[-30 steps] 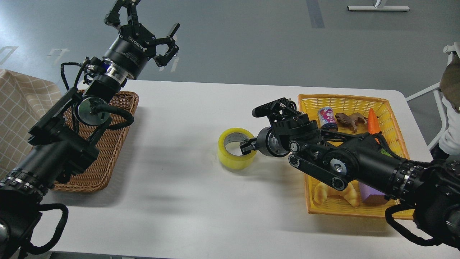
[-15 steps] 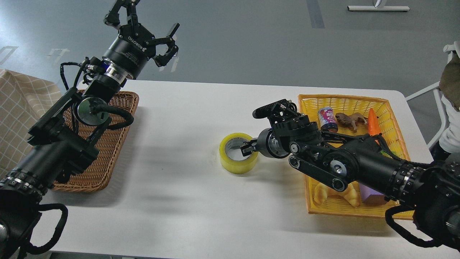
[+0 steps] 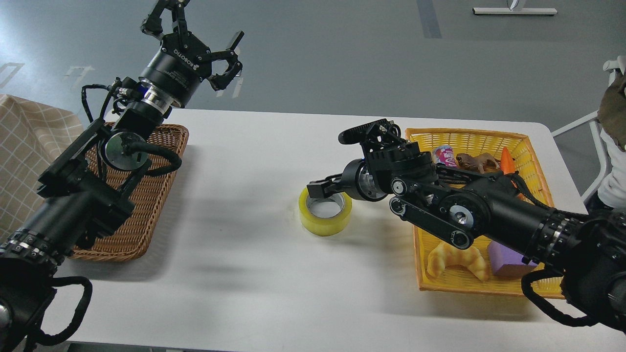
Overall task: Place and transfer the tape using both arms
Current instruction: 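Lower the tape roll onto the table and open the right gripper, then withdraw the right gripper back above the yellow tray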
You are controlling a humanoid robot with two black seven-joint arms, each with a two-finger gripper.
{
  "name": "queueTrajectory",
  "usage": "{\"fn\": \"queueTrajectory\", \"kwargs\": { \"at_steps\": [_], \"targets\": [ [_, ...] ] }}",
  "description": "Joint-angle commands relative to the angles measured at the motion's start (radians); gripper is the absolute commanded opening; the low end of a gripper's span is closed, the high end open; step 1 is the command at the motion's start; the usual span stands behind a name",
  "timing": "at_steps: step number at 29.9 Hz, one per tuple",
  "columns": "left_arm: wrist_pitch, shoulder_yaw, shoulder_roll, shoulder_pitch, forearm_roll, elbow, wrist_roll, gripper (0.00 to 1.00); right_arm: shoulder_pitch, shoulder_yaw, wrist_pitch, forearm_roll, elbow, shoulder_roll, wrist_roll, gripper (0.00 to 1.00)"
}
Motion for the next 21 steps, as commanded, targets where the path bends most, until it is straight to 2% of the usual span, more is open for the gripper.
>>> {"fn": "queueTrajectory", "kwargs": {
  "at_steps": [1, 5, 12, 14, 16, 18, 21],
  "targets": [
    [0.0, 0.001, 0.004, 0.0, 0.0, 0.0, 0.0, 0.98, 0.03, 0.013, 0.0, 0.006, 0.076, -0.009, 0.001, 1.0],
    [0.0, 0.001, 0.007, -0.002, 0.0, 0.002, 0.002, 0.98, 0.04, 0.041, 0.0, 0.072, 0.16, -0.132, -0.001, 1.0],
    [0.0, -0.002, 0.006, 0.004, 0.011, 0.0, 0.003, 0.98, -0.047, 0.337, 0.0, 0.152, 0.236, -0.293, -0.001, 1.0],
    [0.0, -0.002, 0.007, 0.004, 0.012, 0.0, 0.003, 0.98, -0.074, 0.412, 0.0, 0.164, 0.245, -0.304, -0.001, 1.0],
    [0.0, -0.002, 0.01, 0.003, 0.014, 0.0, 0.003, 0.98, -0.136, 0.548, 0.0, 0.176, 0.251, -0.304, -0.001, 1.0],
    [0.0, -0.002, 0.021, 0.003, 0.015, 0.0, 0.005, 0.98, -0.235, 0.772, 0.0, 0.201, 0.256, -0.29, 0.001, 1.0],
    [0.0, -0.005, 0.032, 0.003, 0.014, -0.002, 0.003, 0.98, -0.326, 0.946, 0.0, 0.256, 0.254, -0.268, 0.004, 1.0]
  ]
}}
